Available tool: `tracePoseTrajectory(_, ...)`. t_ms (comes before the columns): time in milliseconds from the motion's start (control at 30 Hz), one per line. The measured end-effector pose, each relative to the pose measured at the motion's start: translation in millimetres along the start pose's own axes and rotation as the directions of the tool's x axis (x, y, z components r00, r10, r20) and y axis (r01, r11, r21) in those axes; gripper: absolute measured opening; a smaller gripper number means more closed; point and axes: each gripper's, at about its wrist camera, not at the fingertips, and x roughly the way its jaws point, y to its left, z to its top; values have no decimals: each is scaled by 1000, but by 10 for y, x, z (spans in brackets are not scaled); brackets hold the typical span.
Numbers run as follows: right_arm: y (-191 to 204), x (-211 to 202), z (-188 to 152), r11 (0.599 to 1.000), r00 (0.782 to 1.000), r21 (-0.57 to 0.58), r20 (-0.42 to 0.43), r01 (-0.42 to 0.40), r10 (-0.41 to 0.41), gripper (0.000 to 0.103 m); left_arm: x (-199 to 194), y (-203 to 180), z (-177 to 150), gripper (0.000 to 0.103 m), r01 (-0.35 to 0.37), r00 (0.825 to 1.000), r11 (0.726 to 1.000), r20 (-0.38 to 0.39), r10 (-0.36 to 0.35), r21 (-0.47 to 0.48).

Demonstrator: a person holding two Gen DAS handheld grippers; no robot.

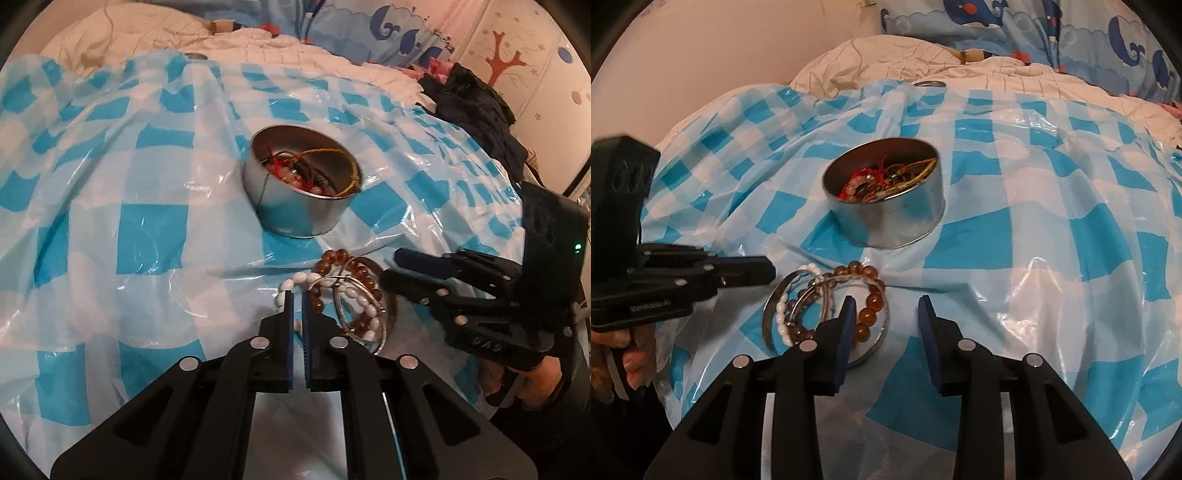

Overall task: Organize jewelry
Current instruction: 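Move both grippers back to the remaining bangle and bead bracelets, then grasp the silver bangle with the right gripper and pull it free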

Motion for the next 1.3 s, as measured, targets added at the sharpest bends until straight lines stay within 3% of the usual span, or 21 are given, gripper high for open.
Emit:
tracePoseTrajectory(167, 105, 76, -30, 998, 999, -56, -29, 20, -22, 35, 30, 16, 8, 3, 17, 1000, 1000, 4, -17, -13)
tracePoseTrajectory(433, 143, 70, -48, 997, 1000, -81, -23, 12, -14, 12, 196, -87, -18, 8, -2, 1000, 1000, -20, 3, 25)
tracePoseTrajectory(500, 140, 38, -36, 997, 1000, -78, -7, 18, -19, 7, 177, -137, -25, 0, -21, 1000, 998, -19, 22, 60)
tracePoseTrajectory(567, 131, -4, -18, 997, 1000, -73, 13, 24, -23, 3, 111, -171, -19, 0, -16, 1000, 997, 1, 16, 79)
tracePoseTrajectory(833, 35, -27, 18, 999, 999, -39, 18, 33, -32, 2, 40, -115, 29, 1, -1, 1000, 998, 17, 0, 58)
tracePoseTrajectory(933, -11, -28, 17, 1000, 1000, 1, 17, -4, 4, 2, 89, -126, 14, 16, 11, 1000, 999, -2, -11, 53)
tracePoseTrajectory(1000, -21, -29, 18, 1000, 1000, 10, 17, -10, 10, 2, 91, -132, 2, 39, 16, 1000, 999, 5, -16, 47)
tracePoseTrajectory(1200, 11, -67, 27, 1000, 999, 4, 38, -27, 27, 2, 148, -127, -15, 44, 11, 1000, 999, -4, -10, 38)
tracePoseTrajectory(1300, 33, -14, 11, 1000, 1000, -3, 11, -30, 30, 2, 170, -155, -32, 44, 16, 1000, 999, -12, -15, 52)
